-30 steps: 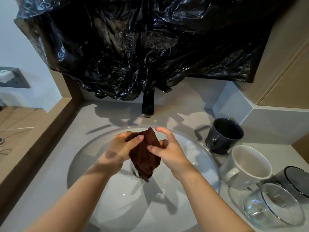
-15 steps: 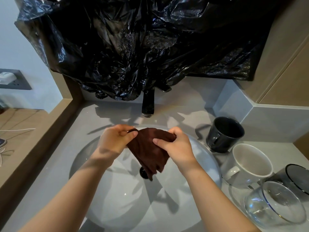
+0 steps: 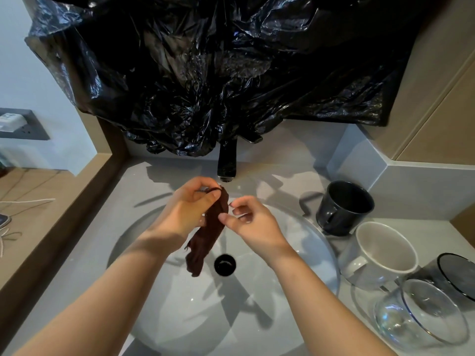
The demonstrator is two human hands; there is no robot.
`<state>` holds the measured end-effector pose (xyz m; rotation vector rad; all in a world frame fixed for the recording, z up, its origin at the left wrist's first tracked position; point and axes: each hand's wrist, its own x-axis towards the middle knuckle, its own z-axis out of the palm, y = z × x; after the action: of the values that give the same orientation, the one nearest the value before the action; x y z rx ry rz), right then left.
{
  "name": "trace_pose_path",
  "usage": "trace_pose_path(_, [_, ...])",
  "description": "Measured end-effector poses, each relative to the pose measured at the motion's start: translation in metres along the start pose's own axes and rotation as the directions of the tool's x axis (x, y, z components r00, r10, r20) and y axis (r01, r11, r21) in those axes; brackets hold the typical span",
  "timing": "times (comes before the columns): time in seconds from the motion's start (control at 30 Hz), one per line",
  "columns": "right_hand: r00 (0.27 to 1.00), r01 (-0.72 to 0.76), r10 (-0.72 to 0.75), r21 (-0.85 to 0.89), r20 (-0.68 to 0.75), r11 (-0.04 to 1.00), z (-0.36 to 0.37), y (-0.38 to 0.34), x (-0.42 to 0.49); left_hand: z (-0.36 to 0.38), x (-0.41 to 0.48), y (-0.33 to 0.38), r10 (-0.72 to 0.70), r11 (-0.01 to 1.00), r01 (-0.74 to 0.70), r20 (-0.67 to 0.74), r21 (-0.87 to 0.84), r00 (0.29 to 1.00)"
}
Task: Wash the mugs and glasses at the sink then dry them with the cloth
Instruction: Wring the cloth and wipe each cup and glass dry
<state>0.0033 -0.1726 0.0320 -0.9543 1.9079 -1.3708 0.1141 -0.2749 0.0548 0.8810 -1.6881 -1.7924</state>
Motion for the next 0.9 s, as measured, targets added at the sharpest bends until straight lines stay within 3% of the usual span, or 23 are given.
trace_pose_path(0.13, [0.998, -0.029, 0.03, -0.02, 0.052, 0.999, 0.005, 0.004, 0.006, -0.006, -0.002, 0.003, -0.038, 0.999, 0.039, 0.095, -0.006, 0.995])
trace_pose_path(0.2, [0.997, -0.071, 0.071, 0.076, 0.004, 0.995, 0.001, 0.005, 0.007, -0.013, -0.002, 0.001, -0.034, 0.99, 0.023, 0.076, 0.14, 0.997])
trace_pose_path(0.27, [0.996, -0.067, 0.075, 0.172, -0.039, 0.983, -0.003, 0.003, 0.005, -0.016, -0.002, -0.001, 0.039, 0.921, -0.033, -0.007, 0.388, 0.999])
trace_pose_path(0.33, [0.987, 0.069, -0.063, 0.039, -0.147, 0.997, -0.004, 0.001, 0.001, -0.012, -0.001, -0.002, 0.15, 0.826, -0.073, -0.093, 0.558, 0.984])
trace_pose_path(0.4, [0.945, 0.177, -0.232, -0.237, -0.23, 0.955, -0.005, 0.005, -0.002, -0.007, 0.0, -0.004, 0.218, 0.768, -0.093, -0.123, 0.634, 0.968])
trace_pose_path(0.47, [0.961, 0.129, -0.228, -0.48, -0.154, 0.868, -0.01, 0.008, -0.001, -0.004, 0.002, -0.01, 0.146, 0.817, -0.052, -0.119, 0.574, 0.982])
trace_pose_path(0.53, [0.991, 0.095, -0.132, -0.564, -0.025, 0.82, -0.018, 0.011, -0.002, -0.002, 0.003, -0.017, 0.06, 0.865, 0.01, -0.123, 0.502, 0.991])
trace_pose_path(0.63, [0.986, 0.169, -0.142, -0.576, 0.091, 0.8, -0.023, 0.012, -0.002, -0.002, 0.001, -0.022, -0.03, 0.84, 0.107, -0.152, 0.531, 0.988])
trace_pose_path(0.73, [0.991, 0.116, -0.132, -0.424, -0.009, 0.898, -0.02, 0.016, 0.0, -0.004, 0.003, -0.025, -0.091, 0.839, 0.174, -0.182, 0.516, 0.979])
trace_pose_path(0.8, [0.984, 0.111, -0.148, -0.307, -0.099, 0.945, -0.016, 0.014, 0.001, -0.002, 0.003, -0.025, -0.209, 0.911, 0.256, -0.175, 0.324, 0.962])
trace_pose_path(0.9, [0.974, 0.212, -0.226, -0.359, 0.005, 0.909, -0.004, 0.006, -0.003, 0.007, -0.003, -0.024, -0.405, 0.91, 0.395, -0.066, -0.127, 0.912])
